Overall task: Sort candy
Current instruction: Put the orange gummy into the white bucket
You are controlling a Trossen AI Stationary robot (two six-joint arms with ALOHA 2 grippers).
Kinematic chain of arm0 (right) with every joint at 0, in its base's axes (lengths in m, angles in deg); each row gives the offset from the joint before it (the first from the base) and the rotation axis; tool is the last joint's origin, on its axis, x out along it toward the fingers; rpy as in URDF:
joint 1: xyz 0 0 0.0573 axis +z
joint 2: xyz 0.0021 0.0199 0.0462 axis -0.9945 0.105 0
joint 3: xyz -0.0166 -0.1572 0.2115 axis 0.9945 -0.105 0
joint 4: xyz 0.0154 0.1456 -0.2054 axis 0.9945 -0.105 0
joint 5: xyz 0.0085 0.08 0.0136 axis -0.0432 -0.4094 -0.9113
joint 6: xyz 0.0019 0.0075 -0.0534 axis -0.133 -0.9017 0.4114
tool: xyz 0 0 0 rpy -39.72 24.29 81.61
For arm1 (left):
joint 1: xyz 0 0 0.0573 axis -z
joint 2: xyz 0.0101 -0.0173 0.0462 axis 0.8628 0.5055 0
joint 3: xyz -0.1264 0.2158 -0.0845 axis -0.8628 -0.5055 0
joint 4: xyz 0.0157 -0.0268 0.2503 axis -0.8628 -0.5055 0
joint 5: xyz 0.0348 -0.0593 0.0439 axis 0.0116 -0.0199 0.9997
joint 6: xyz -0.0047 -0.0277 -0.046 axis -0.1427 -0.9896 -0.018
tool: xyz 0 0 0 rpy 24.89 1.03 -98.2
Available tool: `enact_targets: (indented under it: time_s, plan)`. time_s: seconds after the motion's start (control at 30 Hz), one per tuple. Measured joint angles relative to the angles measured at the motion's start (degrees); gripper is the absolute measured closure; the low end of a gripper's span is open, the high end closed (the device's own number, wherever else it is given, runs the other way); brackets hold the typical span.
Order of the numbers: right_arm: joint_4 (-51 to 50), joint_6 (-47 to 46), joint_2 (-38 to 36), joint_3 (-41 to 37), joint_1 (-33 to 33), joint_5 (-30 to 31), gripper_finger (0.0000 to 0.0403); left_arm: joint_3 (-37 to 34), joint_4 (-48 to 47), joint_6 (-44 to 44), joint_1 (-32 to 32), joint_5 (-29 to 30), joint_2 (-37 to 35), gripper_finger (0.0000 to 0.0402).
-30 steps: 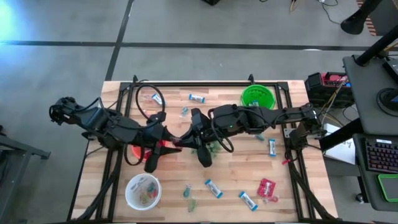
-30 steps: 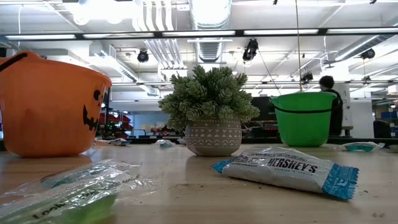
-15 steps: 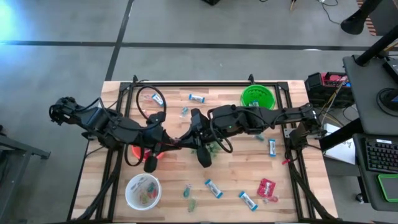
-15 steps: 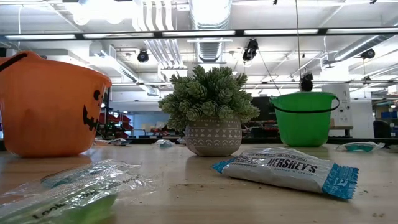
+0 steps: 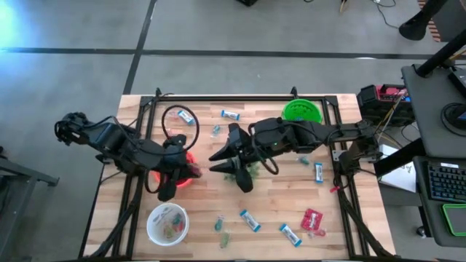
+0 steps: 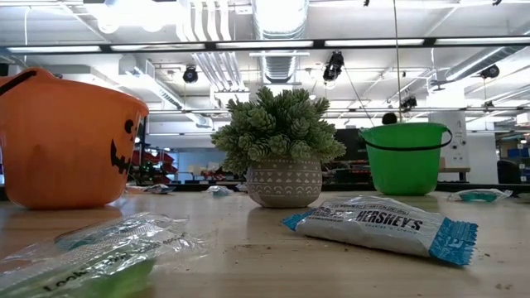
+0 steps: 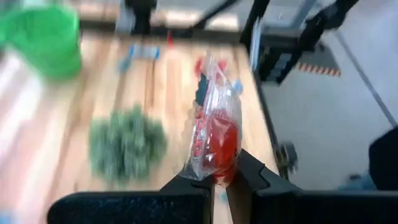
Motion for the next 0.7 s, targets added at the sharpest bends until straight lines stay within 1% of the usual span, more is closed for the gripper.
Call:
enact_targets:
  time_s: [0.1, 0.27, 0.43, 0.57, 0.7]
  plan:
    - [-5.77, -1.05, -0.68, 1.04, -0.02, 0.16, 0.0256, 0.0, -7.33, -5.97, 1.28, -2.62, -0.68, 0.04]
    - [-17.02, -2.18, -1.86, 3.65, -0.3, 0.91, 0.0246, 0.0, -14.13, -13.69, 4.63, -8.7, -1.12, 0.04]
    - [-27.87, -3.98, -1.86, 5.25, -0.39, 7.08, 0.0246, -0.35, -16.21, -20.44, 8.94, -14.61, -0.56, 0.04]
    - [-35.21, -4.14, -1.84, 5.53, -0.41, 12.7, 0.0246, -1.25, -16.89, -24.16, 12.61, -17.68, 0.17, 0.04]
    - [-41.72, -7.18, -1.8, 5.53, -0.6, 13.88, 0.0248, -1.84, -20.96, -28.0, 15.39, -18.42, 1.18, 0.04]
